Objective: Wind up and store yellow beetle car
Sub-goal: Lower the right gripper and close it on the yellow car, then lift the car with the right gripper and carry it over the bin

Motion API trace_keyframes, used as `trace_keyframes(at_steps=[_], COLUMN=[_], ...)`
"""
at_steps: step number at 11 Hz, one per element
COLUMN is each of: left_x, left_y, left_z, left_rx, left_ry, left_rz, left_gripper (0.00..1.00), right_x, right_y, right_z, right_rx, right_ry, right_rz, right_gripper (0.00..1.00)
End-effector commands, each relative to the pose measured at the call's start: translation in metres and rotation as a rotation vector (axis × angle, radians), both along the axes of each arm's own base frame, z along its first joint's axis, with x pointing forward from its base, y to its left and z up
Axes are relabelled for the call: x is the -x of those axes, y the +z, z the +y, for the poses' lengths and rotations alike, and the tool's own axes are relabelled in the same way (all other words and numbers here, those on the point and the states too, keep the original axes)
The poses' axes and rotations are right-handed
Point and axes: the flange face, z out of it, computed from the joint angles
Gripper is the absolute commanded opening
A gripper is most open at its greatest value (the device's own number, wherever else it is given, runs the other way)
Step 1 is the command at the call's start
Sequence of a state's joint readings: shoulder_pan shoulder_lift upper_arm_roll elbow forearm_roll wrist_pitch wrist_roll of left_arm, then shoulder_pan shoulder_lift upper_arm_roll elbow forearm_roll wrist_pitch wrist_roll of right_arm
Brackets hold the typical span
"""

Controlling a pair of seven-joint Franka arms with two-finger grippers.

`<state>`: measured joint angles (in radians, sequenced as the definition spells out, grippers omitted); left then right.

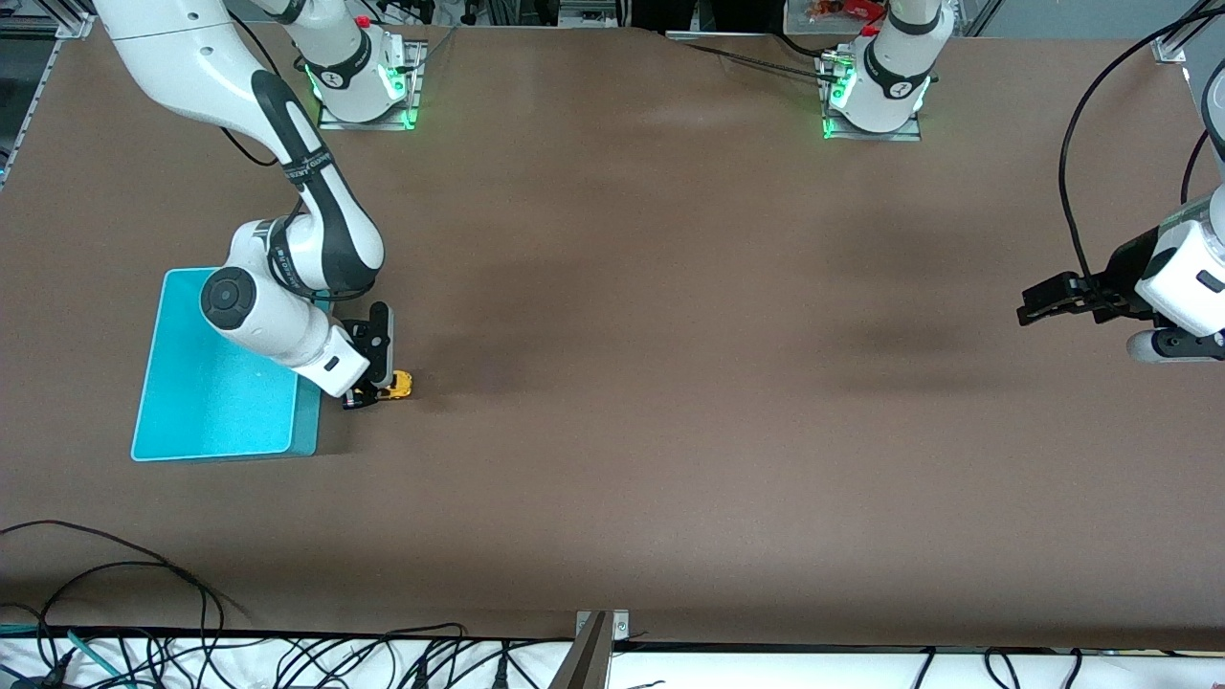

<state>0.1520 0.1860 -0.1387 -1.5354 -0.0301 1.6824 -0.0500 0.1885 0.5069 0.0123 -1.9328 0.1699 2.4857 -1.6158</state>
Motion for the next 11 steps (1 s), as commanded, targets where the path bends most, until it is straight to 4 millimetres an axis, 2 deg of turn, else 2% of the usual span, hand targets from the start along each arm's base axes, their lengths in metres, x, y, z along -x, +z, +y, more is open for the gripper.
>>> trace_keyframes(at_steps=[1, 3, 7, 9, 11], left_x=[0.0, 0.0, 0.0, 0.0, 0.0], left_y=[0.008, 0.008, 0.008, 0.008, 0.008], left_z=[-0.001, -0.001, -0.001, -0.001, -0.001], left_rx=[0.011, 0.011, 0.011, 0.011, 0.011], left_ry=[-0.025, -0.025, -0.025, -0.025, -0.025], left_rz=[-0.013, -0.013, -0.013, -0.013, -0.013], left_gripper=[1.0, 1.0, 1.0, 1.0, 1.0], right_x=[-0.003, -0.002, 0.001, 0.001, 0.001], right_y=[0.024, 0.04, 0.096, 0.126, 0.147], right_z=[0.001, 0.001, -0.001, -0.007, -0.025], right_rx=[0.004, 0.001, -0.006, -0.007, 0.003], right_ry=[0.026, 0.024, 0.013, 0.007, -0.012], right_rz=[0.006, 0.029, 0.073, 0.085, 0.111], right_gripper=[0.0, 0.0, 0.0, 0.0, 0.0])
